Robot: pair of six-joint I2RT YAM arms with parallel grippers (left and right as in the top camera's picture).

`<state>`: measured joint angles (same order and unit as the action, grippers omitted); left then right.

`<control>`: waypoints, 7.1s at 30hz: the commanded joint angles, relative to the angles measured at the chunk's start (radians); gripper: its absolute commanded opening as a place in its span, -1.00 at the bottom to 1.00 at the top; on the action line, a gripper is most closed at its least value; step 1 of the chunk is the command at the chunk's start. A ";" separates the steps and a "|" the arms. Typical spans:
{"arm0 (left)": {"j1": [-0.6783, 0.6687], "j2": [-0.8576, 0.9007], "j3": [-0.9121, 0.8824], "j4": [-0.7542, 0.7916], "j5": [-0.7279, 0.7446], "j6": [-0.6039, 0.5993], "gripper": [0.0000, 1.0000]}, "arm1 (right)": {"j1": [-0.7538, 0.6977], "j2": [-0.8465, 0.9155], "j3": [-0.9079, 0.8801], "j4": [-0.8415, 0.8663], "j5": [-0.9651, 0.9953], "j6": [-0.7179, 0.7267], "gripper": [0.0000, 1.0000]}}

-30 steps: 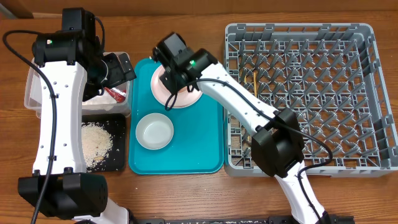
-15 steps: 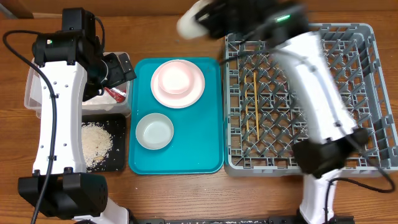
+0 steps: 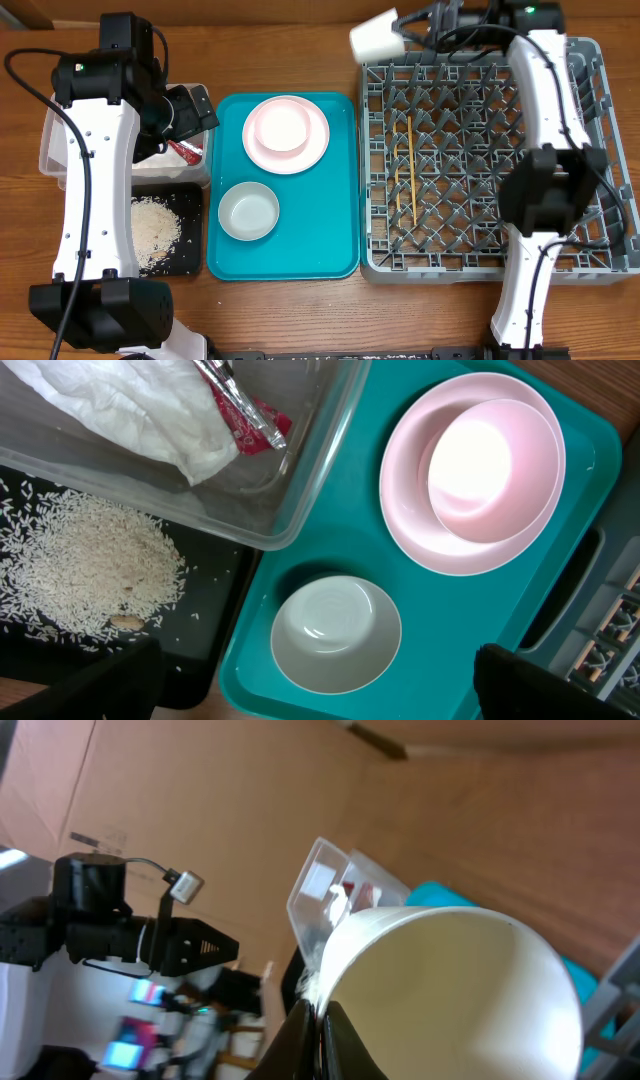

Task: Sort waste into correct bins and load items into the dishwasher
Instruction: 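Lift the cream cup and carry it to the rack's back-left corner, then set the cup upside down in the rack and open the right gripper, then reach the right gripper back to the pink bowl on the plate, then grasp the pink bowl rim with the right gripper and lift, then carry the pink bowl into the rack and release it upside down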

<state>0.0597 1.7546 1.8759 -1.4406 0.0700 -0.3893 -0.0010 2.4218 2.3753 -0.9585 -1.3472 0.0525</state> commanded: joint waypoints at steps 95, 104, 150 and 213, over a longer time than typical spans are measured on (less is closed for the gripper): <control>0.000 -0.006 -0.002 0.002 -0.003 0.008 1.00 | 0.730 -0.151 -0.158 -0.126 1.342 0.078 -0.38; 0.000 -0.006 -0.002 0.002 -0.003 0.008 1.00 | 0.735 -0.074 -0.261 0.057 1.342 0.048 -0.21; 0.000 -0.006 -0.001 0.002 -0.003 0.008 1.00 | 0.281 -0.641 -0.309 -0.258 0.515 0.053 -0.92; 0.000 -0.006 -0.001 0.002 -0.003 0.008 1.00 | -0.112 -0.637 -1.291 0.902 0.157 0.542 0.39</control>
<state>0.0597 1.7546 1.8759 -1.4406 0.0704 -0.3893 -0.0860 1.7859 1.0870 -0.0635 -1.1744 0.6006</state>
